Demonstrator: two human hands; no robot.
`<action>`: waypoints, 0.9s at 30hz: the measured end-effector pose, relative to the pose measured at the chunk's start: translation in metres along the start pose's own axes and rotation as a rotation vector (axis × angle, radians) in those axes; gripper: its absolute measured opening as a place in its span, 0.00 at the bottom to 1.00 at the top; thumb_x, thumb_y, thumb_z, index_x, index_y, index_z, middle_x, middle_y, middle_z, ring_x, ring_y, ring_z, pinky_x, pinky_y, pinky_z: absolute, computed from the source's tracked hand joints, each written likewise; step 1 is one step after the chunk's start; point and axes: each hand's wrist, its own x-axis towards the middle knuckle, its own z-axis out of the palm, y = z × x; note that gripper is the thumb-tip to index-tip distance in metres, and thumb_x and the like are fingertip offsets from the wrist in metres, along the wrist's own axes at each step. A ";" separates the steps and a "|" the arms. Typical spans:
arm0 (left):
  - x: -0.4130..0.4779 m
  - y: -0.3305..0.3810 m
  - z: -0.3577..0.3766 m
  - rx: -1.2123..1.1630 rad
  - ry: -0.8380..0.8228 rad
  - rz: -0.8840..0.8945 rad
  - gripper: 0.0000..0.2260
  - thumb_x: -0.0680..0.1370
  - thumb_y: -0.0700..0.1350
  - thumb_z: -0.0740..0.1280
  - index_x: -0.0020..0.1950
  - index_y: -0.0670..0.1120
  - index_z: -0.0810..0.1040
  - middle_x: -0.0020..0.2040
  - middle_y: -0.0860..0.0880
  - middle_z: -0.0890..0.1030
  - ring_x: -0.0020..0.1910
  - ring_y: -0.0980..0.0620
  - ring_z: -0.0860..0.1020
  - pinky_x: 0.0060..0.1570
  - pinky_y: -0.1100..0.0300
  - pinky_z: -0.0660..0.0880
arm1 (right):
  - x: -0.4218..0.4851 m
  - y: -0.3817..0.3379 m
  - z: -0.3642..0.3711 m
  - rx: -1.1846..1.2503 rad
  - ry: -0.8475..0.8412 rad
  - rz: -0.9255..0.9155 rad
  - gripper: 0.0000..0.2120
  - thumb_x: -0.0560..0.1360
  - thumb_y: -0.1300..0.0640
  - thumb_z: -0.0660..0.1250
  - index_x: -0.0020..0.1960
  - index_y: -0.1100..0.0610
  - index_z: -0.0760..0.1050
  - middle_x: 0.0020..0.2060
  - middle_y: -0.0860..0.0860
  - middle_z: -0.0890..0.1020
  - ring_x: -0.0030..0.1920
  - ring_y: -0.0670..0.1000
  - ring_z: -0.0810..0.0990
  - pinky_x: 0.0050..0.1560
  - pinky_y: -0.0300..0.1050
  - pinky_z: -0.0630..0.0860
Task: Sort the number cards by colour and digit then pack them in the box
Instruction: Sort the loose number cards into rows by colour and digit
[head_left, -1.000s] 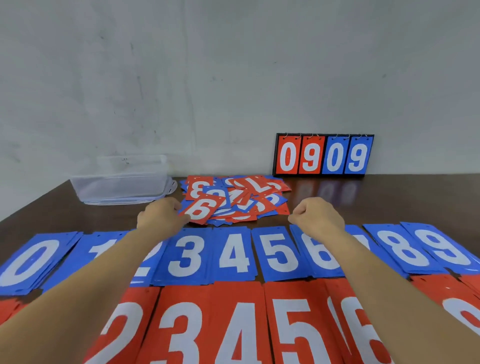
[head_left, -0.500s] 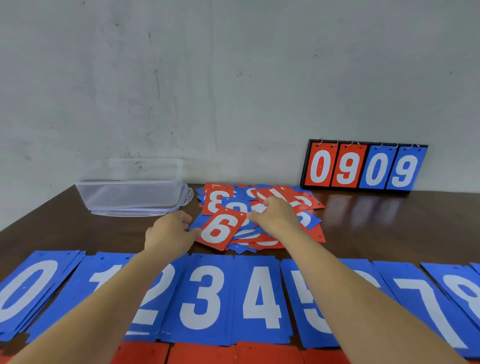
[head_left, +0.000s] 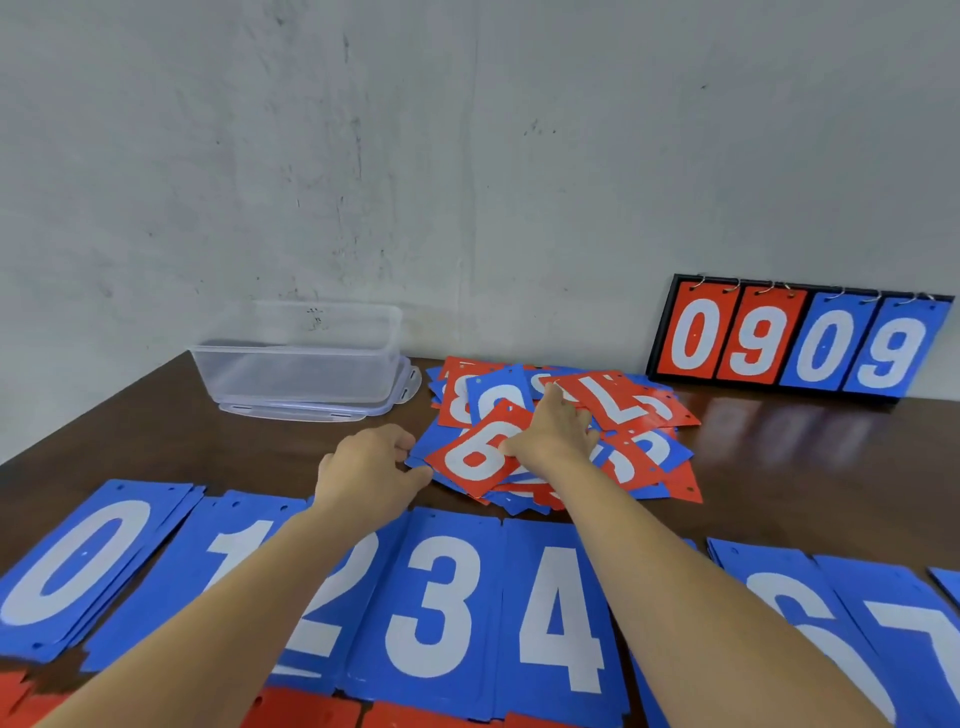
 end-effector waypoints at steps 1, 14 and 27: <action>0.000 0.001 -0.001 0.003 0.000 0.002 0.21 0.76 0.53 0.70 0.66 0.49 0.74 0.60 0.51 0.79 0.58 0.52 0.77 0.61 0.51 0.74 | 0.002 0.002 -0.001 0.007 0.037 -0.012 0.41 0.71 0.54 0.74 0.76 0.53 0.53 0.70 0.54 0.67 0.72 0.58 0.61 0.71 0.55 0.59; -0.017 0.046 -0.021 -0.291 0.095 0.156 0.25 0.75 0.54 0.71 0.67 0.45 0.73 0.60 0.48 0.79 0.57 0.48 0.78 0.57 0.51 0.76 | -0.031 0.014 -0.070 0.739 -0.119 -0.244 0.05 0.72 0.61 0.73 0.47 0.59 0.81 0.42 0.51 0.85 0.41 0.49 0.84 0.42 0.41 0.82; -0.053 0.091 -0.025 -0.681 -0.015 0.128 0.10 0.77 0.40 0.69 0.36 0.47 0.79 0.38 0.47 0.80 0.37 0.50 0.77 0.39 0.61 0.75 | -0.107 0.057 -0.137 0.786 -0.123 -0.156 0.08 0.72 0.55 0.73 0.41 0.59 0.77 0.41 0.54 0.86 0.36 0.49 0.84 0.33 0.39 0.79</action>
